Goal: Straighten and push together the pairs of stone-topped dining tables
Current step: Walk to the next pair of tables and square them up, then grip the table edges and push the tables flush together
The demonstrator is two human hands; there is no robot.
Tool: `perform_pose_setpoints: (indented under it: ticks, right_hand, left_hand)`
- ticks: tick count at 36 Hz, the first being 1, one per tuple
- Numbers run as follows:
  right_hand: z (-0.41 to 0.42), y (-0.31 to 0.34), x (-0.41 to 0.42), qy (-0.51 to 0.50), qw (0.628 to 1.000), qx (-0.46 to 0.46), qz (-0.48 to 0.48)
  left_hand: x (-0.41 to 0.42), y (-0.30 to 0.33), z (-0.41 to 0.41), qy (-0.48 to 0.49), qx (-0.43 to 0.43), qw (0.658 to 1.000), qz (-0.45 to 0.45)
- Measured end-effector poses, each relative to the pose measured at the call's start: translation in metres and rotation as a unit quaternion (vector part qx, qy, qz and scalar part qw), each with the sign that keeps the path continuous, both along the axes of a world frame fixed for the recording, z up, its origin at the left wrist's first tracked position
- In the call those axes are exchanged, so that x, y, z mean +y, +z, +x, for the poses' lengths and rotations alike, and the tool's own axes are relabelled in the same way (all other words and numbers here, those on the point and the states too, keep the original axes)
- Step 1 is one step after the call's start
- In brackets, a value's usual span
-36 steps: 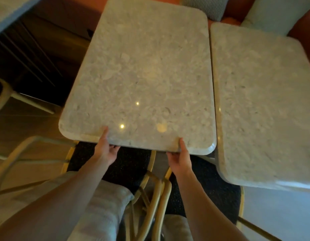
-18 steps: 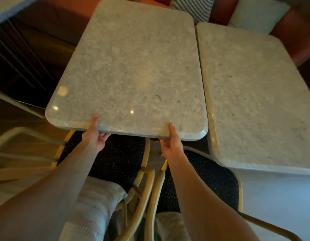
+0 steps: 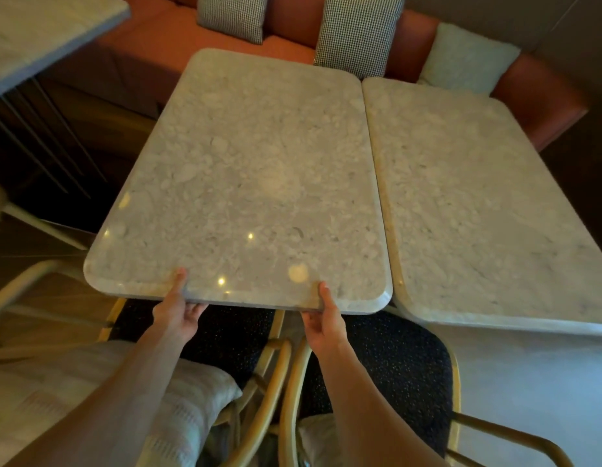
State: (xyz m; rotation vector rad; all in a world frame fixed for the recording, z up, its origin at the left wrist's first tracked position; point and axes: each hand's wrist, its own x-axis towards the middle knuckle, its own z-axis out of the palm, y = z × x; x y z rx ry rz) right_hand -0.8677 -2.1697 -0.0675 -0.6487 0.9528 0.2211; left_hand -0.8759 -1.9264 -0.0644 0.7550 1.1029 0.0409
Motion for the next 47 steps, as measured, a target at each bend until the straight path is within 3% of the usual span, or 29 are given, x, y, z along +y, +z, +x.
perform_pose_setpoints:
  ticks: [12,17,22,28,34,41,47]
  right_hand:
    - [-0.003,-0.003,-0.009,0.038,0.999,0.000,0.024]
    - [-0.002,0.000,-0.014,0.039,0.998,0.014,0.041]
    - [-0.001,0.008,-0.015,0.038,0.998,0.015,0.055]
    - [-0.019,0.019,-0.016,0.102,0.992,0.044,-0.058]
    - [-0.066,0.057,-0.012,0.155,0.964,0.038,-0.213]
    - [-0.127,0.166,-0.017,0.120,0.944,-0.112,-0.287]
    - [-0.179,0.289,-0.060,0.076,0.889,-0.266,-0.365]
  left_hand:
    - [-0.002,-0.001,-0.003,-0.013,0.032,0.999,0.025]
    - [-0.004,0.002,-0.002,-0.003,0.009,1.000,-0.014]
    - [-0.009,0.015,-0.016,-0.054,0.003,0.998,-0.036]
    - [-0.012,0.034,-0.043,-0.146,0.034,0.988,0.038]
    - [-0.024,0.085,-0.082,-0.308,-0.053,0.935,0.168]
    - [-0.032,0.197,-0.128,-0.403,-0.198,0.853,0.265]
    - [-0.097,0.308,-0.132,-0.456,-0.327,0.769,0.306]
